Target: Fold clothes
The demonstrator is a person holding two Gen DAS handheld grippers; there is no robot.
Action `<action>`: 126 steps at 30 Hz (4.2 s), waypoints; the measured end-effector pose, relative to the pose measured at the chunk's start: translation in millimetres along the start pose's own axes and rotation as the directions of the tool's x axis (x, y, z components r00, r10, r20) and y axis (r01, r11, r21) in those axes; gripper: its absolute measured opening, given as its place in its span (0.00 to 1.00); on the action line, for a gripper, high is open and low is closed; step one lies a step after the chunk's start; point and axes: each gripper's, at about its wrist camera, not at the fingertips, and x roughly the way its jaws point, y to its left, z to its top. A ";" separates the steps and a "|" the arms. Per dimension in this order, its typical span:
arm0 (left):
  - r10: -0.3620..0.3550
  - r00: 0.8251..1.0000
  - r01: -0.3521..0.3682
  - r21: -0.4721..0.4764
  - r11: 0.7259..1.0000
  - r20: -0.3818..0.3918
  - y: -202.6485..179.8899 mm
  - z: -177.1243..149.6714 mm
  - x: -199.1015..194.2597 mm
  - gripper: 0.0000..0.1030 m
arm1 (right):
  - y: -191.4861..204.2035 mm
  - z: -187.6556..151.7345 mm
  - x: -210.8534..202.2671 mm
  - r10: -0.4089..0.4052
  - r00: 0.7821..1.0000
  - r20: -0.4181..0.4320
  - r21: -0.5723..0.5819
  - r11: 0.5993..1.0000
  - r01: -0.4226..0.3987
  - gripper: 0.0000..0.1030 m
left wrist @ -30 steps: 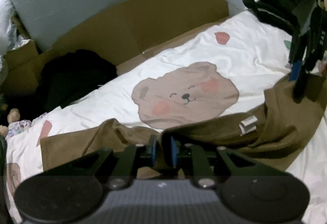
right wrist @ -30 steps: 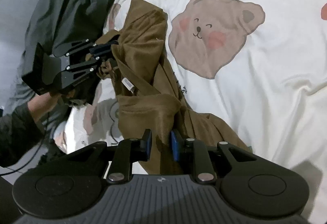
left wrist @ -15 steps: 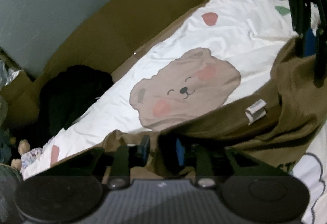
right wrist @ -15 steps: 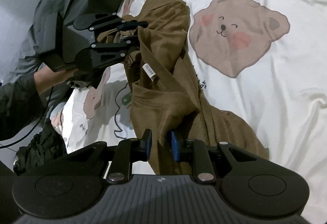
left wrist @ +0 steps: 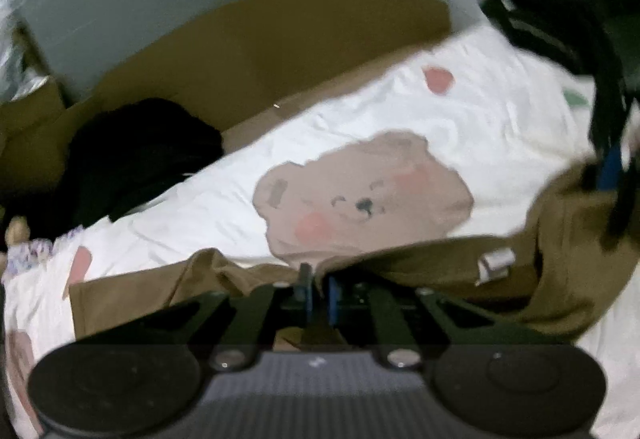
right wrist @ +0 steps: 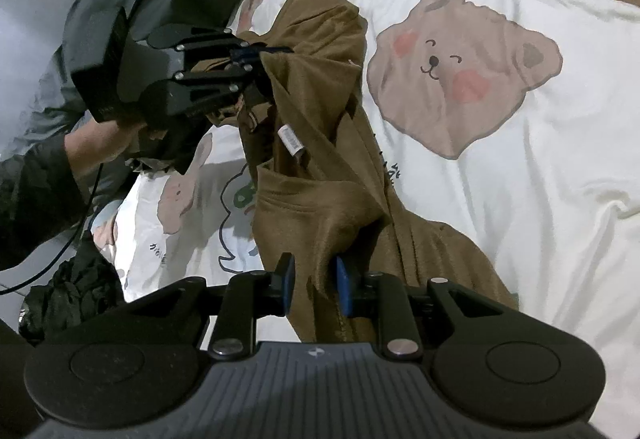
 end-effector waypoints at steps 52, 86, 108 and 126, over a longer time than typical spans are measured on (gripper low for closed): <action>0.061 0.988 0.023 -0.524 0.851 0.144 51.0 -51.7 -62.3 0.08 | 108.2 21.2 62.5 -0.177 0.984 -0.027 -0.568 0.812 0.131 0.14; 0.116 0.856 0.329 -0.704 0.629 0.504 88.8 -4.9 -117.5 0.08 | 112.9 89.7 -99.9 -0.123 0.938 0.323 -0.423 0.868 0.259 0.13; 0.250 0.713 0.388 -0.666 0.637 0.655 115.6 59.8 -200.5 0.05 | 189.6 141.0 -174.9 -0.104 0.848 0.520 -0.491 0.776 0.396 0.08; 0.338 0.595 0.369 -0.622 0.690 0.729 86.5 142.4 -348.2 0.05 | 304.0 129.7 -286.3 -0.075 0.731 0.678 -0.504 0.678 0.536 0.08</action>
